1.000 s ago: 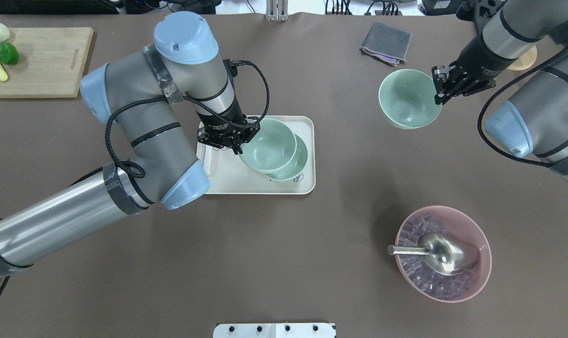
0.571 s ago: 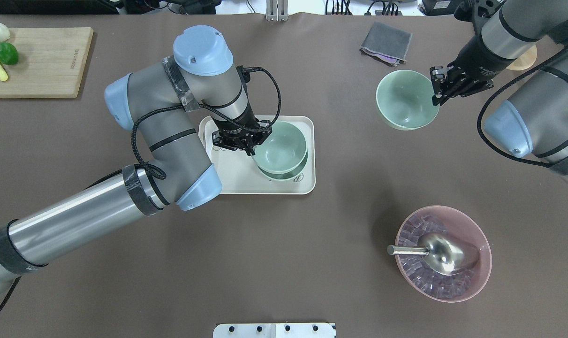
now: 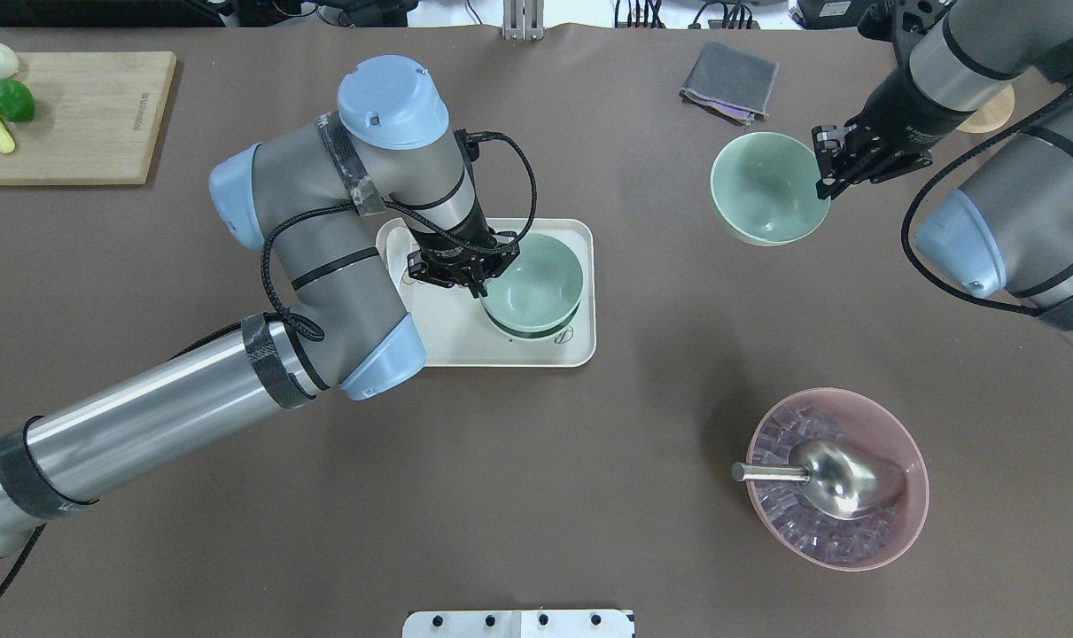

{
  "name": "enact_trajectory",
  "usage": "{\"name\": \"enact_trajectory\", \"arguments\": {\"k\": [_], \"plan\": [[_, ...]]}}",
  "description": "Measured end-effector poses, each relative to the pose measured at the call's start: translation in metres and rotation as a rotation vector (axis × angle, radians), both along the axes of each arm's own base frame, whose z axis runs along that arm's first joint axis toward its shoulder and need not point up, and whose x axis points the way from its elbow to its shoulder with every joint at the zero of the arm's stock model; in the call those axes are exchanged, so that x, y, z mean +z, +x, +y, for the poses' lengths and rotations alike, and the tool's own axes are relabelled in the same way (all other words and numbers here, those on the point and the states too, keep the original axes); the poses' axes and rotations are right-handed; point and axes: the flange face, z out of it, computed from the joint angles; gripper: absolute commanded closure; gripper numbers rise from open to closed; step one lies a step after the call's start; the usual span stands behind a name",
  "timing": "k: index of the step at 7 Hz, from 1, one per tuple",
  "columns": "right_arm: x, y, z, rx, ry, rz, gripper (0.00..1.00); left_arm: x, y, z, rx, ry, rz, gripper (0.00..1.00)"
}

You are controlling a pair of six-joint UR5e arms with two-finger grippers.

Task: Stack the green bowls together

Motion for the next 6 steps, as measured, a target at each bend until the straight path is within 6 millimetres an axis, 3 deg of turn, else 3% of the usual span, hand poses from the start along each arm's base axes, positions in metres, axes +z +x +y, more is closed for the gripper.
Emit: {"name": "enact_trajectory", "arguments": {"k": [6], "plan": [[0.0016, -0.0025, 0.0009, -0.004, 0.000, 0.002, 1.00, 0.0049, 0.0091, 0.0041, 0.011, -0.007, -0.008, 1.00]]}}
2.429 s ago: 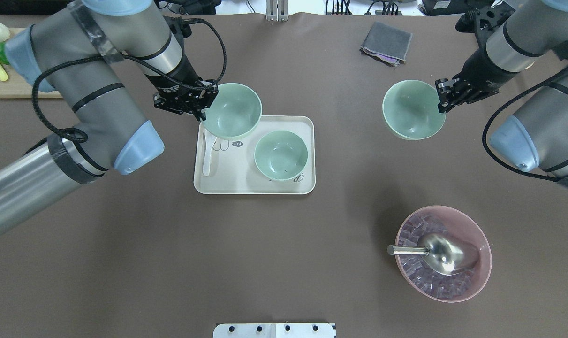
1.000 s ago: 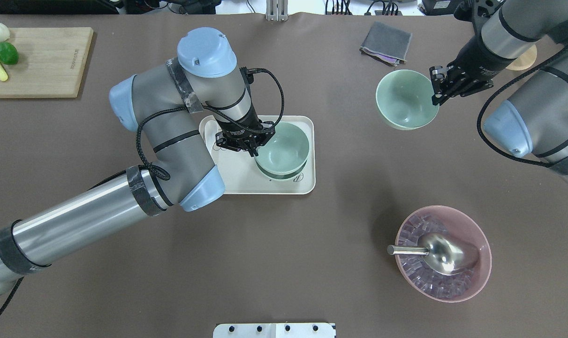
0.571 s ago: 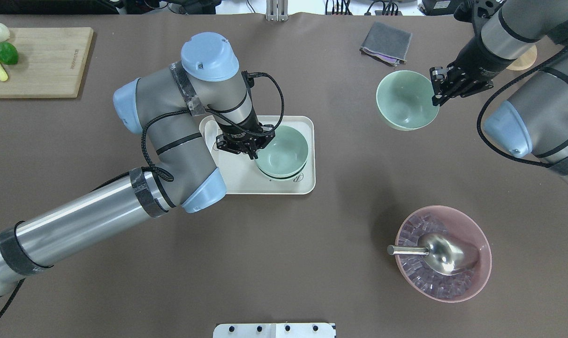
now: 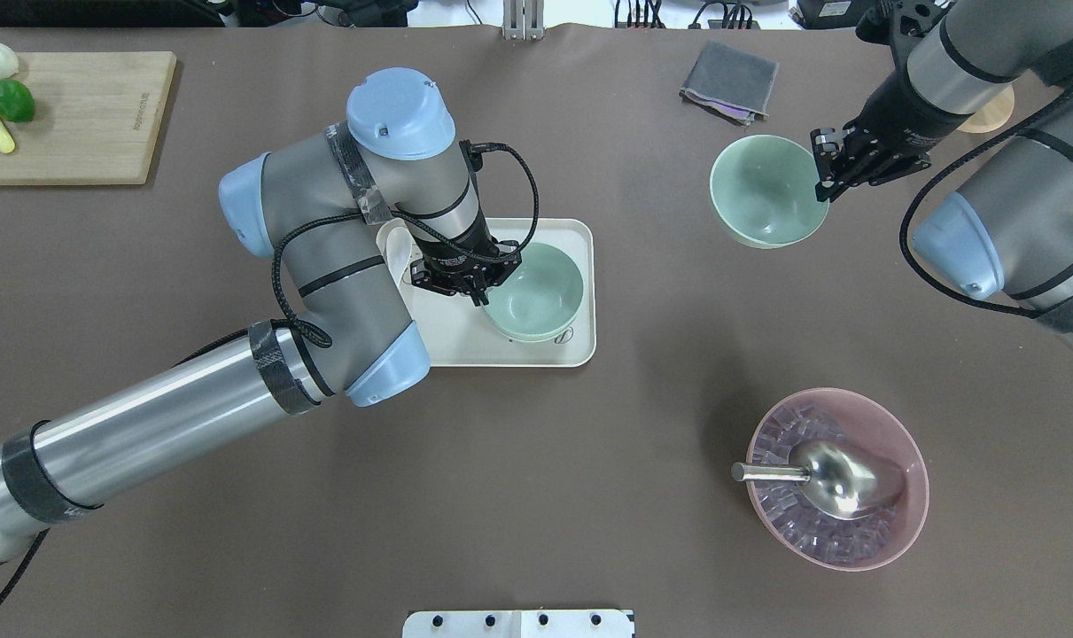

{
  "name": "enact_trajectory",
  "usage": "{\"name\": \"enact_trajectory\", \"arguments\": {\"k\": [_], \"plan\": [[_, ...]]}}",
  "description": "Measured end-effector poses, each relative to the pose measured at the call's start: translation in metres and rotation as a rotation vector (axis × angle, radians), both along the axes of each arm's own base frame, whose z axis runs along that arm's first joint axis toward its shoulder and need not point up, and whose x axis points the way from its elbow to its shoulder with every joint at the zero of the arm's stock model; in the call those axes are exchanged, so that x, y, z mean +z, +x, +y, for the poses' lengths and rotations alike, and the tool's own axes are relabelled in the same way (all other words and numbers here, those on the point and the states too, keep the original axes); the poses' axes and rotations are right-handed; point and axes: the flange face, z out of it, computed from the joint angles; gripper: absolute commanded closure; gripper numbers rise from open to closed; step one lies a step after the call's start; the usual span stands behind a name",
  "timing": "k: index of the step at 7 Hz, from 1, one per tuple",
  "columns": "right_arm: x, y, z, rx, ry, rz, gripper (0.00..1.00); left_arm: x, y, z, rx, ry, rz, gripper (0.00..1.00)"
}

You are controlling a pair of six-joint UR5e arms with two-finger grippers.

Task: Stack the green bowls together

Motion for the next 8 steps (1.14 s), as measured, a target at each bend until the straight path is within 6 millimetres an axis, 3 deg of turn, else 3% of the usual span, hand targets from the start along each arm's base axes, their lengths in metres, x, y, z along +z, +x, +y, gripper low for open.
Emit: {"name": "enact_trajectory", "arguments": {"k": [8], "plan": [[0.0057, -0.0002, -0.0003, -0.007, 0.003, 0.004, 1.00, 0.0014, 0.0064, -0.0040, 0.000, -0.001, -0.004, 1.00]]}}
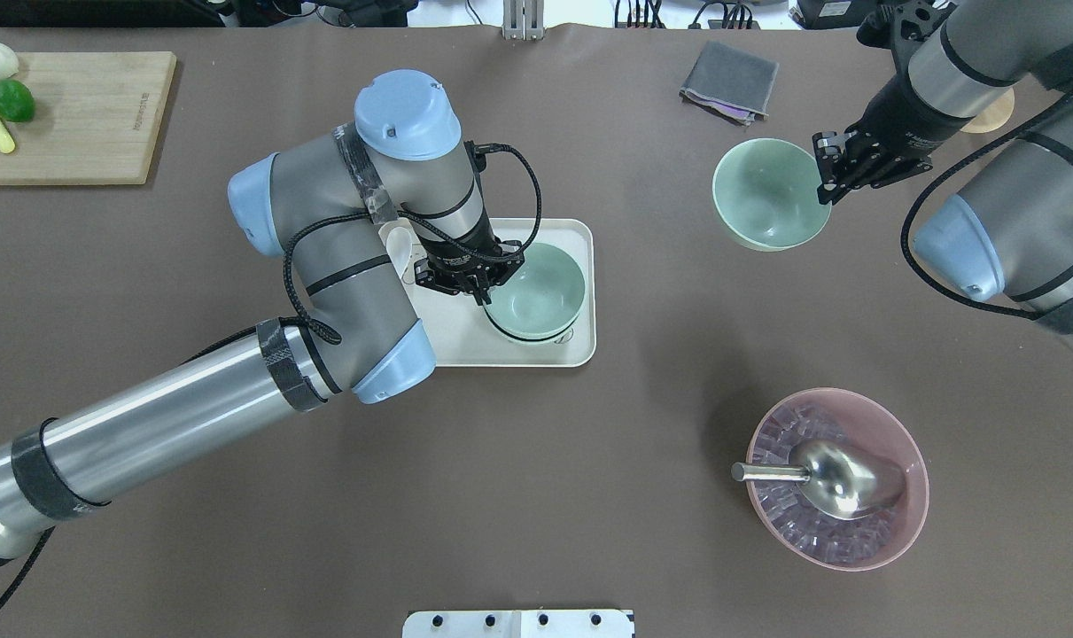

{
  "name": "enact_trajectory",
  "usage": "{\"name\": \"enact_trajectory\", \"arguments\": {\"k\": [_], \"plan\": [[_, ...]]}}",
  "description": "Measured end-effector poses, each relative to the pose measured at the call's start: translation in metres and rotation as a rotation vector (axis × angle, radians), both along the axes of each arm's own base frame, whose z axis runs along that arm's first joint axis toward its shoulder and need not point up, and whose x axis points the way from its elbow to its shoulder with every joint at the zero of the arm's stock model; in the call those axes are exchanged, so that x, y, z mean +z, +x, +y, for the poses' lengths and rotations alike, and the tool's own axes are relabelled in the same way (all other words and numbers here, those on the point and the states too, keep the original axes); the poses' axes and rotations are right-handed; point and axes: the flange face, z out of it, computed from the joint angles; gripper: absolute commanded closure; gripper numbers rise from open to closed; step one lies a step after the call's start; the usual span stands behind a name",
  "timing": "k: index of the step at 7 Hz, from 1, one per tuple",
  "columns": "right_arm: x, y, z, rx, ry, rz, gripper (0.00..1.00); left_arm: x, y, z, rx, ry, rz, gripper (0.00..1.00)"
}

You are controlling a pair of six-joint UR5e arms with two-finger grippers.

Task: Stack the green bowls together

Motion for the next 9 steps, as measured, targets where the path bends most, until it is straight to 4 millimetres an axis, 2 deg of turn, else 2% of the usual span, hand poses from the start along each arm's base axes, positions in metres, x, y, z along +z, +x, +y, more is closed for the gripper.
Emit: {"name": "enact_trajectory", "arguments": {"k": [9], "plan": [[0.0019, 0.0002, 0.0003, 0.000, -0.002, 0.002, 1.00, 0.0024, 0.0021, -0.0016, -0.001, 0.009, 0.014, 1.00]]}}
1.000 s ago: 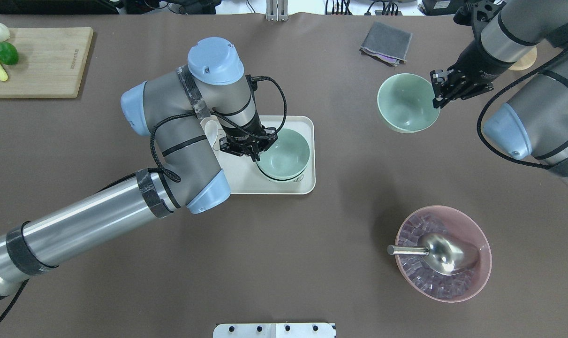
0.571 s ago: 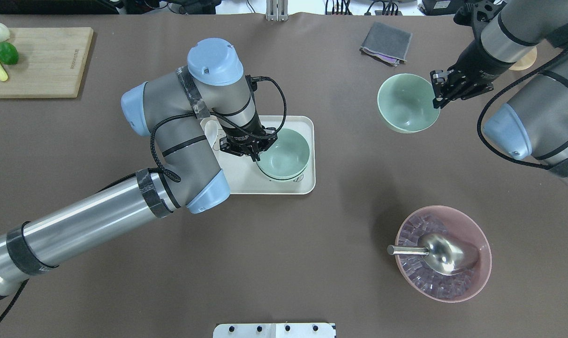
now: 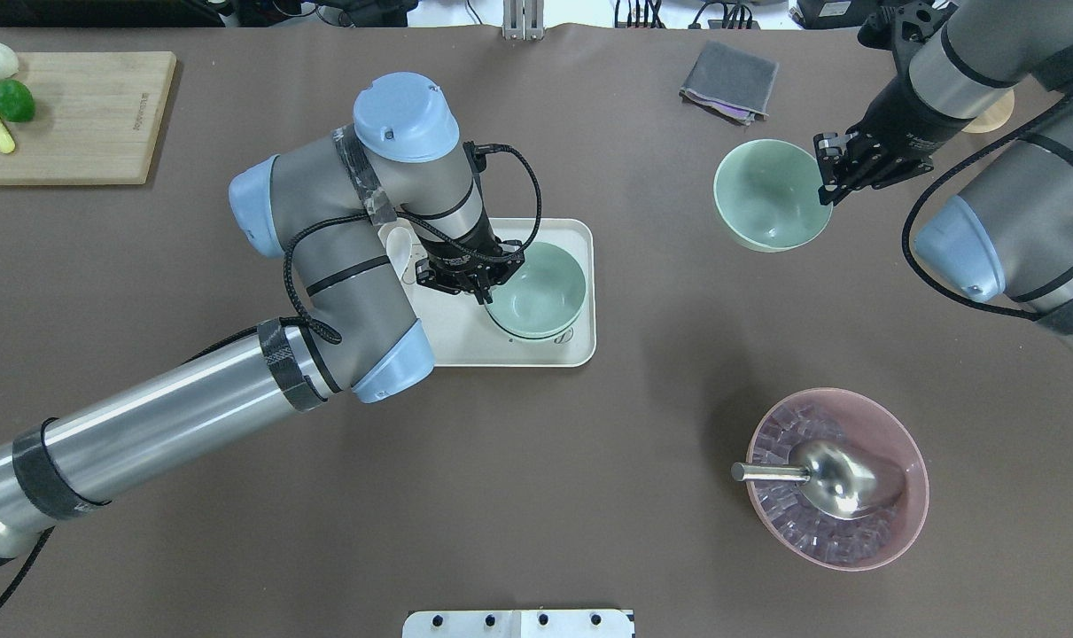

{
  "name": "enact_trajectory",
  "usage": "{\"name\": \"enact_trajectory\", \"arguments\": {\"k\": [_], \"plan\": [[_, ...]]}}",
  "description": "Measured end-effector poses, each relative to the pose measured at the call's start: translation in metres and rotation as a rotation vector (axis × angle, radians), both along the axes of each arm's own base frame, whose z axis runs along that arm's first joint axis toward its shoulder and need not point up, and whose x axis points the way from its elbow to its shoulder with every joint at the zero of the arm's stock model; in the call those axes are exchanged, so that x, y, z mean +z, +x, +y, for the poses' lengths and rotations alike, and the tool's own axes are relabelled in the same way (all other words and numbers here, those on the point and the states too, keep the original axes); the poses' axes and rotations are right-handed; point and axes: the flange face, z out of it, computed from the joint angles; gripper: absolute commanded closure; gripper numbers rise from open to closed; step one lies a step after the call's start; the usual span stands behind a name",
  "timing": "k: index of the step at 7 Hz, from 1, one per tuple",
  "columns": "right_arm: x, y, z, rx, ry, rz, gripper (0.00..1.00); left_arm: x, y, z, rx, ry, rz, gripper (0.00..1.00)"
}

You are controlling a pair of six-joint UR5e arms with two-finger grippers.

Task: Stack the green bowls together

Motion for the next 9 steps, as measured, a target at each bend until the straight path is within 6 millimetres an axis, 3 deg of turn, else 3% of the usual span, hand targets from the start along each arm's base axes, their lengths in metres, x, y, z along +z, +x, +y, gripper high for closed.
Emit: {"name": "enact_trajectory", "arguments": {"k": [9], "plan": [[-0.0005, 0.0003, 0.0010, -0.002, 0.000, -0.003, 1.00, 0.0008, 0.0011, -0.0001, -0.019, 0.019, -0.001, 1.00]]}}
